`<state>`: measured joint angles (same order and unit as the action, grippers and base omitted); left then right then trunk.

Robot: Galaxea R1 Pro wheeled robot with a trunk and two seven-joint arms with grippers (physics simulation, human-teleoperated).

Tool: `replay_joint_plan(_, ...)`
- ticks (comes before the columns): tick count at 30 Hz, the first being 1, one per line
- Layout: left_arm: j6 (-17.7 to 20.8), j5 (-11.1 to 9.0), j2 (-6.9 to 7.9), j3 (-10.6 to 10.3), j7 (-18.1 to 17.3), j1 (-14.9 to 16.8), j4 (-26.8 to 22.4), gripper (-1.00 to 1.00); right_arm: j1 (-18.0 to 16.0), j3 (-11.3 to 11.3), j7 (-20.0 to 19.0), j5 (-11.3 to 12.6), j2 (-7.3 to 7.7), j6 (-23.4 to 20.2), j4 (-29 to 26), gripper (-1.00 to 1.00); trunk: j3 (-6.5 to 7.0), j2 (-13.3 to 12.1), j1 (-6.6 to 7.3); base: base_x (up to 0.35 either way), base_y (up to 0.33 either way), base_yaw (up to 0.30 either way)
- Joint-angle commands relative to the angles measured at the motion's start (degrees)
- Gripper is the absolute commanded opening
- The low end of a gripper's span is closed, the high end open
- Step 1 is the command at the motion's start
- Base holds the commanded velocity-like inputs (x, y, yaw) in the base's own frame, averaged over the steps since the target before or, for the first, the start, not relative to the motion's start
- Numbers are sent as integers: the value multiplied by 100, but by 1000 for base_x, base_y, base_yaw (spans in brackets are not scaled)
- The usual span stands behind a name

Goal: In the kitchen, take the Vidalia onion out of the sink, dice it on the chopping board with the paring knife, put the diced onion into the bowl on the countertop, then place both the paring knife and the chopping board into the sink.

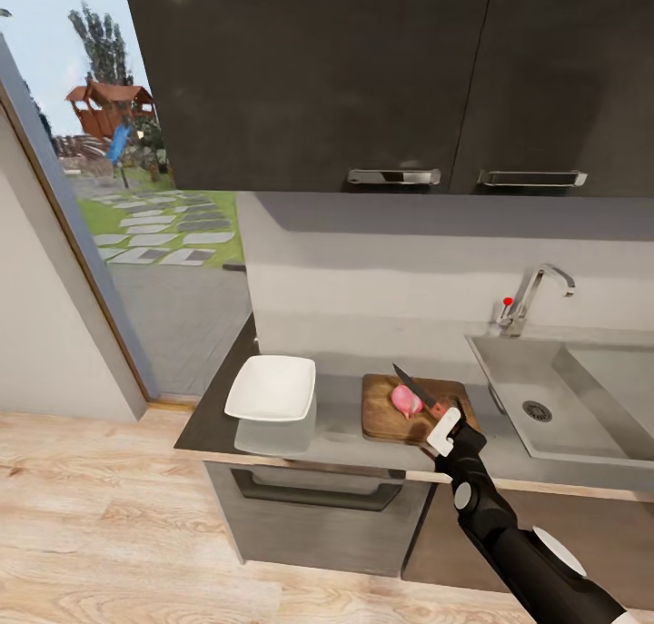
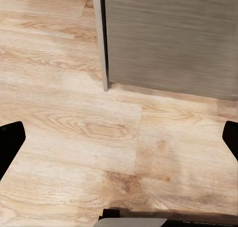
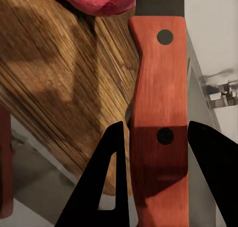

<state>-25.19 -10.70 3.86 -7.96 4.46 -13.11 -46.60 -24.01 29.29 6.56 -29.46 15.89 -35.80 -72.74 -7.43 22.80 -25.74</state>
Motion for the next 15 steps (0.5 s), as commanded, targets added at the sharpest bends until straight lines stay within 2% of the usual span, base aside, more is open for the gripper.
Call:
replay_joint_plan(1, -13, -37, 9, -39, 47, 1, -7, 100, -7, 24, 21, 18, 8, -41, -3, -100, -11, 12, -4, 7, 0, 0)
replay_joint_plan(15, -13, -37, 9, -39, 47, 1, -4, 100, -7, 24, 13, 19, 4, -42, -3, -100, -11, 12, -4, 1, 0, 0)
